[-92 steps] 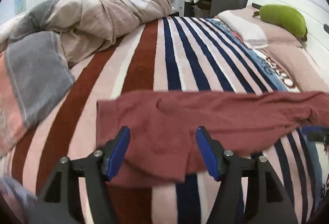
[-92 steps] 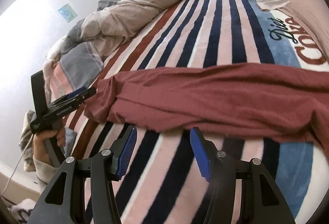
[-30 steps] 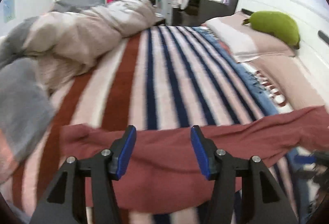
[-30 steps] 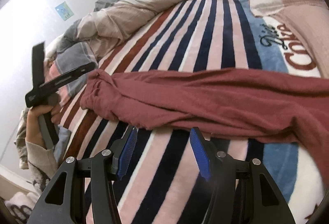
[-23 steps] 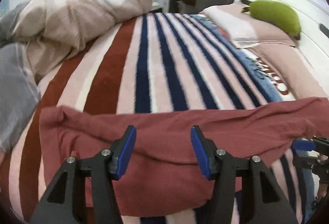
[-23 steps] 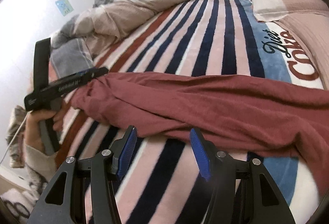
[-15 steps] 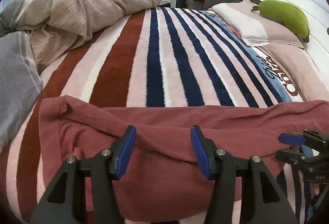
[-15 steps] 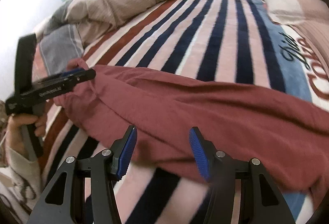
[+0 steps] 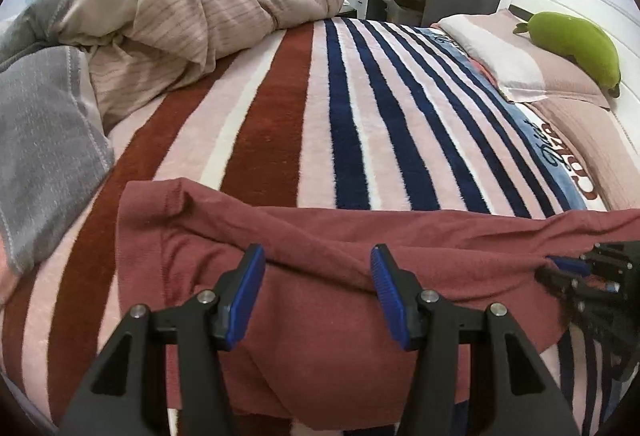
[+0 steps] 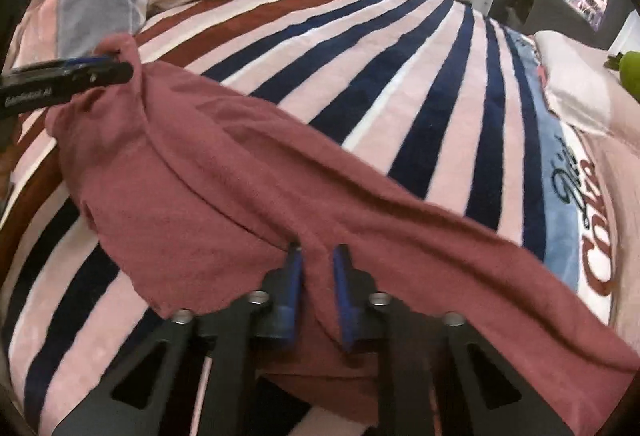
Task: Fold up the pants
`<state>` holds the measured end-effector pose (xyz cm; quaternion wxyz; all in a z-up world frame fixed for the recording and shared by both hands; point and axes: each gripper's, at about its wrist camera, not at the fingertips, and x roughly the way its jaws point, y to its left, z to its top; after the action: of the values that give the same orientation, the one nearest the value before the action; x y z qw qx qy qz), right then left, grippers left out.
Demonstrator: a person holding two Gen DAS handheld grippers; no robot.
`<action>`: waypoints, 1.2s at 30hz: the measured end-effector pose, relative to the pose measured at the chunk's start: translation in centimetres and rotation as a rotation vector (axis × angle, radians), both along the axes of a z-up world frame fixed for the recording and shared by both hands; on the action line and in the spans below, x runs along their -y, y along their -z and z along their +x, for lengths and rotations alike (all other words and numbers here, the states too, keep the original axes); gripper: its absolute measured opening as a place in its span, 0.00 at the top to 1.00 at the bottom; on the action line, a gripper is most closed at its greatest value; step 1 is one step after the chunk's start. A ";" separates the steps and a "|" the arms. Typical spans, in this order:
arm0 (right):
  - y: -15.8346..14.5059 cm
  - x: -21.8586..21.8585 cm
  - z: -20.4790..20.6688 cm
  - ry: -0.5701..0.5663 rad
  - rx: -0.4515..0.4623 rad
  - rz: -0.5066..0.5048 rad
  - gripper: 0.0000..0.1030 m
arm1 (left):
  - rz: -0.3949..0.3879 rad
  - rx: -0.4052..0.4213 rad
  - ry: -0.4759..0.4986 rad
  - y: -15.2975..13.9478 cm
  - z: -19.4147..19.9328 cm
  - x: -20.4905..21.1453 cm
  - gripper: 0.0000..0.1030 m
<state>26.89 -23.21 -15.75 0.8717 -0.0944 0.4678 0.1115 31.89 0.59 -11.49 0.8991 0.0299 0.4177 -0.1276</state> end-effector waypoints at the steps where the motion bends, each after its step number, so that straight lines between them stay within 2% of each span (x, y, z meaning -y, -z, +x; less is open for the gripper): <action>1: -0.3 0.1 0.3 0.009 0.010 -0.002 0.96 | 0.001 -0.002 0.008 0.0 -0.1 0.2 0.51; 6: -1.0 0.4 2.2 0.040 0.055 -0.024 0.97 | -0.008 -0.030 0.040 1.0 0.3 0.9 0.51; 9: -0.8 0.6 3.5 0.051 0.022 -0.007 0.96 | 0.003 -0.062 0.042 2.2 0.7 1.3 0.51; 12: -0.7 0.5 3.7 0.044 -0.026 -0.004 0.90 | 0.004 -0.100 0.043 3.4 1.2 1.4 0.51; 13: -0.9 0.5 3.6 0.039 -0.023 0.005 0.83 | 0.007 -0.098 0.042 3.4 1.2 1.4 0.51; 15: -1.9 0.4 3.0 0.016 -0.001 0.066 0.78 | -0.001 -0.089 0.043 3.2 1.1 1.3 0.51; 17: -3.1 0.1 2.4 -0.009 0.014 0.167 0.78 | -0.008 -0.084 0.039 3.1 1.1 1.2 0.51; 19: -3.6 -0.6 2.2 -0.054 -0.001 0.256 0.82 | -0.003 -0.090 0.036 3.5 1.2 1.3 0.51; 22: -2.2 -2.8 2.3 -0.123 -0.077 0.300 0.92 | -0.017 -0.083 0.036 3.6 1.2 1.5 0.51; 27: 0.8 -3.9 3.5 -0.080 -0.119 0.241 0.93 | -0.047 -0.050 0.022 4.1 1.6 1.7 0.51; 30: 1.1 -3.4 4.6 -0.031 -0.082 0.215 0.98 | -0.061 -0.032 0.010 4.1 1.9 1.6 0.51; 36: 0.6 -2.6 6.9 0.062 -0.006 0.174 0.98 | -0.083 0.002 -0.060 3.3 2.1 0.4 0.51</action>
<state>33.77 -20.61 -16.31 0.8783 -0.0034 0.4614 0.1248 33.97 0.22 -14.84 0.9034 -0.0200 0.4119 -0.1177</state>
